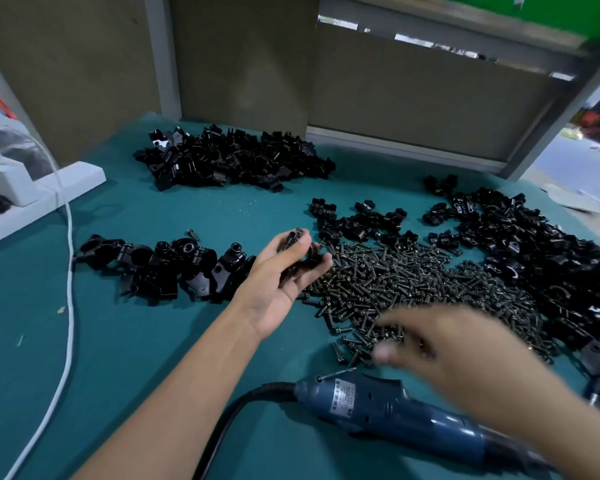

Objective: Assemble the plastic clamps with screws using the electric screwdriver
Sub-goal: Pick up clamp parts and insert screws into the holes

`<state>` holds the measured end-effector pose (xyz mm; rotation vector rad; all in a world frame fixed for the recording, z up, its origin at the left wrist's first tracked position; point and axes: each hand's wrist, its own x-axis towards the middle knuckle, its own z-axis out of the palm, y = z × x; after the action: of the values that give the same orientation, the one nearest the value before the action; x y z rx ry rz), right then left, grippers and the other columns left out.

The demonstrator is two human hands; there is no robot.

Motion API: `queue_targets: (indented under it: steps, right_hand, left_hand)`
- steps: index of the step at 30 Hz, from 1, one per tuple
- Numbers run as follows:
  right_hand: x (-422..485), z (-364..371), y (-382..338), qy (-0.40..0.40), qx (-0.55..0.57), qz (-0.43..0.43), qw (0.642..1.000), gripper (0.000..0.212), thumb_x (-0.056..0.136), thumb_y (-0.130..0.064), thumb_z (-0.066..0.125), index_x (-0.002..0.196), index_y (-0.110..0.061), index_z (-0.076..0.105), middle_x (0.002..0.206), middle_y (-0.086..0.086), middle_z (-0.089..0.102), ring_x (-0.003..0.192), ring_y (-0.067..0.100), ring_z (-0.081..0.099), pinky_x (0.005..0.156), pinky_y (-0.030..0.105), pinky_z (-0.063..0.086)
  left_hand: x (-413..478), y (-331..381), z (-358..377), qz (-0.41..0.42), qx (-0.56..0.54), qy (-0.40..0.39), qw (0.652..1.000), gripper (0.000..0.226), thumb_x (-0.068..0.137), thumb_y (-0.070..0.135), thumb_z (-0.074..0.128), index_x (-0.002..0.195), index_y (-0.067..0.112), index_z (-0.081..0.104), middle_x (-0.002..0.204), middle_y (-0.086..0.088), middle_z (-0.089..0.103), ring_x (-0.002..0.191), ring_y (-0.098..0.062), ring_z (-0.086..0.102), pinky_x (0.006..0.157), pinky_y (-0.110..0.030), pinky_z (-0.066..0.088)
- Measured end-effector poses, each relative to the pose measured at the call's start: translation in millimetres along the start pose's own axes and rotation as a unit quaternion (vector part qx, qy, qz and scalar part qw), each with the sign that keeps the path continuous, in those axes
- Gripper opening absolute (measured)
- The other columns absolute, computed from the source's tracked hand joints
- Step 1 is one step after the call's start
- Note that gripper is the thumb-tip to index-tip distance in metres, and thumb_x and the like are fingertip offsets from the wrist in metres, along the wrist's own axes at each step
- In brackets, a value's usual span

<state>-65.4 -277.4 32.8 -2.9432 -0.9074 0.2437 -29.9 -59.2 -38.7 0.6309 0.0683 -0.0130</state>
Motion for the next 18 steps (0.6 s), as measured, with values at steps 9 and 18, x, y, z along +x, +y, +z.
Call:
queue_targets:
  steps: [9, 18]
  right_hand:
    - [-30.4, 83.0, -9.5, 0.214, -0.171, -0.021, 0.962, 0.093, 0.088, -0.078, 0.008, 0.102, -0.017, 0.077, 0.063, -0.001, 0.06, 0.049, 0.019, 0.06, 0.042, 0.028, 0.051]
    - [-47.2, 73.8, 4.8, 0.361, -0.092, -0.104, 0.922, 0.046, 0.076, -0.045, 0.06, 0.112, -0.015, 0.059, 0.071, -0.001, 0.069, 0.057, 0.014, 0.063, 0.059, 0.03, 0.056]
  left_hand:
    - [3.3, -5.6, -3.7, 0.035, 0.066, 0.039, 0.996, 0.014, 0.066, 0.02, 0.081, 0.075, 0.014, 0.072, 0.085, -0.008, 0.069, 0.08, -0.026, 0.07, 0.071, -0.027, 0.059]
    - [1.8, -4.4, -2.4, 0.024, 0.112, 0.038, 0.993, 0.028, 0.067, 0.012, 0.079, 0.09, 0.005, 0.064, 0.079, -0.005, 0.07, 0.075, -0.024, 0.069, 0.069, -0.029, 0.06]
